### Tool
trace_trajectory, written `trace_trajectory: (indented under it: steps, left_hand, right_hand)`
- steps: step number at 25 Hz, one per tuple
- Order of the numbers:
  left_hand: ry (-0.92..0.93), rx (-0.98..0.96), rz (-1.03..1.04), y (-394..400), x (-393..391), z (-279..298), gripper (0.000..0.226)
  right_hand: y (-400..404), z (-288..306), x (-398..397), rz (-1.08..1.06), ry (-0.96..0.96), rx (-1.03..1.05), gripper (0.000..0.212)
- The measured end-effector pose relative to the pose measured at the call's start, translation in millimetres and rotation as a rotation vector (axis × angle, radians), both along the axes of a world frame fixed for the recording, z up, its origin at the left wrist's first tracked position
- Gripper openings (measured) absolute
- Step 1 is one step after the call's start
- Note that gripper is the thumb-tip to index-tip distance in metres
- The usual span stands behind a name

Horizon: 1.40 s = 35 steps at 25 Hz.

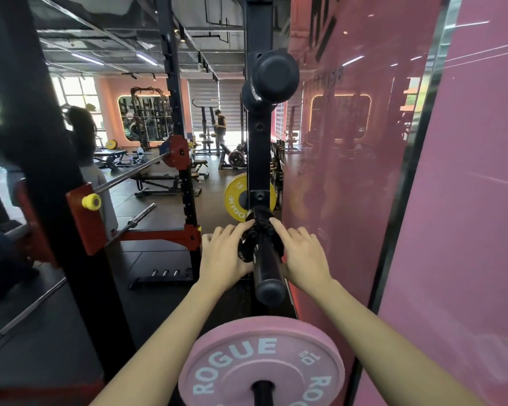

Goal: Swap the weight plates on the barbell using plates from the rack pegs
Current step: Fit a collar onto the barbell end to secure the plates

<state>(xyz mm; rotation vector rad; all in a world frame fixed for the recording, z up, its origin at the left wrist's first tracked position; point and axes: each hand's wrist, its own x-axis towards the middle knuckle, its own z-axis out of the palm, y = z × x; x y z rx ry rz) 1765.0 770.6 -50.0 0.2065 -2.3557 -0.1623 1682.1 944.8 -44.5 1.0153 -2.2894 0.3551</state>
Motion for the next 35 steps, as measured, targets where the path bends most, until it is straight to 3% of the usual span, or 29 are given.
trace_trajectory:
  steps: [10, 13, 22, 27, 35]
  left_hand:
    - [-0.006, 0.007, 0.040, 66, 104, -2, 0.082]
    - [-0.014, 0.009, 0.022, 84, 136, 0, 0.082]
    - [0.047, -0.017, 0.042, 93, 242, -7, 0.079]
    - [0.091, 0.006, 0.147, 46, 376, -21, 0.083]
    - [0.032, 0.070, 0.481, -30, 620, -23, 0.087]
  right_hand:
    - [62, -1, 85, 0.158, 0.041, -0.007, 0.101]
    - [79, -2, 112, 0.182, -0.063, -0.065, 0.107]
    - [90, -4, 226, 0.149, -0.080, -0.101, 0.098]
    - [32, -10, 347, 0.266, -0.125, -0.074, 0.095]
    - [-90, -7, 543, 0.565, -0.172, -0.009, 0.090]
